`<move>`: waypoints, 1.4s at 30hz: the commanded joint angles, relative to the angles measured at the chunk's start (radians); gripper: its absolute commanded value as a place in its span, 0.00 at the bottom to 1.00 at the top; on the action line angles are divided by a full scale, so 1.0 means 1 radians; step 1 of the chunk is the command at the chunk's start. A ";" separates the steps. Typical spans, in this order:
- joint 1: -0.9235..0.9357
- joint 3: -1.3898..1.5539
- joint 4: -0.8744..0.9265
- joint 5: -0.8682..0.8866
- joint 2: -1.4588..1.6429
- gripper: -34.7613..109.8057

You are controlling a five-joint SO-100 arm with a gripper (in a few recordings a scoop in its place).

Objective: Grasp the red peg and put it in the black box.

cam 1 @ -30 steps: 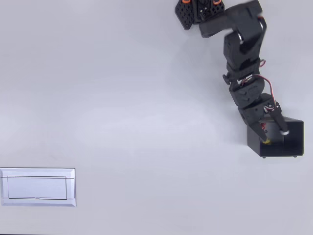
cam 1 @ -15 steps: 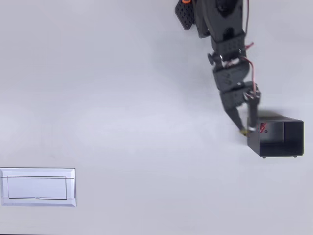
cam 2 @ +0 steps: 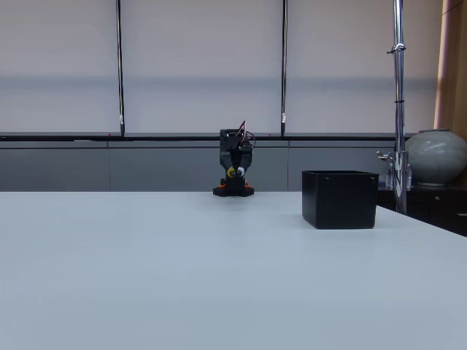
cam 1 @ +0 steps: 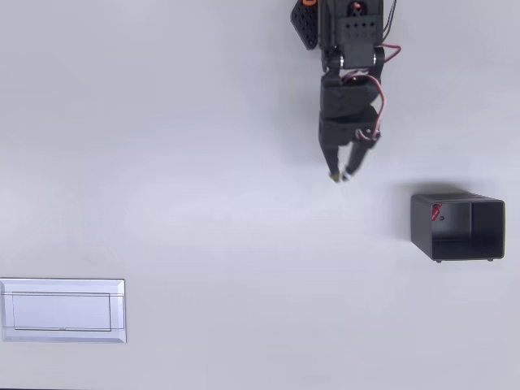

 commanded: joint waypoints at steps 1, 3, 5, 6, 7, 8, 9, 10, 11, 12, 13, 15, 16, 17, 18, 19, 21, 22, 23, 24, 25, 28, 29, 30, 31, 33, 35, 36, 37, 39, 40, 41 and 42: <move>-0.002 0.011 0.265 0.006 -0.130 0.24; 0.008 0.011 0.336 0.005 -0.144 0.24; 0.017 0.011 0.396 0.006 -0.153 0.24; 0.023 0.011 0.425 0.008 -0.153 0.24; 0.023 0.011 0.454 0.011 -0.155 0.24; 0.025 0.011 0.485 0.012 -0.155 0.24; 0.028 0.011 0.514 0.012 -0.155 0.24; 0.028 0.011 0.538 0.012 -0.155 0.24; 0.028 0.011 0.560 0.012 -0.155 0.24; 0.026 0.011 0.577 0.014 -0.155 0.24; 0.025 0.011 0.591 0.014 -0.155 0.24; 0.025 0.011 0.604 0.000 -0.155 0.24; 0.023 0.011 0.603 -0.005 -0.155 0.24; 0.023 0.011 0.603 -0.006 -0.155 0.24; 0.023 0.011 0.603 -0.006 -0.155 0.24; 0.026 0.011 0.603 -0.006 -0.155 0.24; 0.025 0.011 0.606 0.020 -0.155 0.24; 0.025 0.011 0.606 0.023 -0.155 0.24; 0.023 0.011 0.606 0.023 -0.155 0.24; 0.023 0.011 0.606 0.023 -0.155 0.24; 0.023 0.011 0.606 0.023 -0.155 0.24; 0.023 0.011 0.607 0.023 -0.155 0.24; 0.023 0.011 0.607 0.023 -0.155 0.24; 0.023 0.011 0.607 0.023 -0.155 0.24; 0.023 0.011 0.607 0.023 -0.155 0.24; 0.023 0.011 0.607 0.023 -0.155 0.24; 0.023 0.011 0.607 0.023 -0.155 0.24; 0.023 0.011 0.607 0.023 -0.155 0.24; 0.023 0.011 0.607 0.023 -0.155 0.24; 0.023 0.011 0.607 0.023 -0.155 0.24; 0.023 0.011 0.607 0.023 -0.155 0.24; 0.023 0.011 0.607 0.023 -0.155 0.24; 0.023 0.011 0.607 0.023 -0.155 0.24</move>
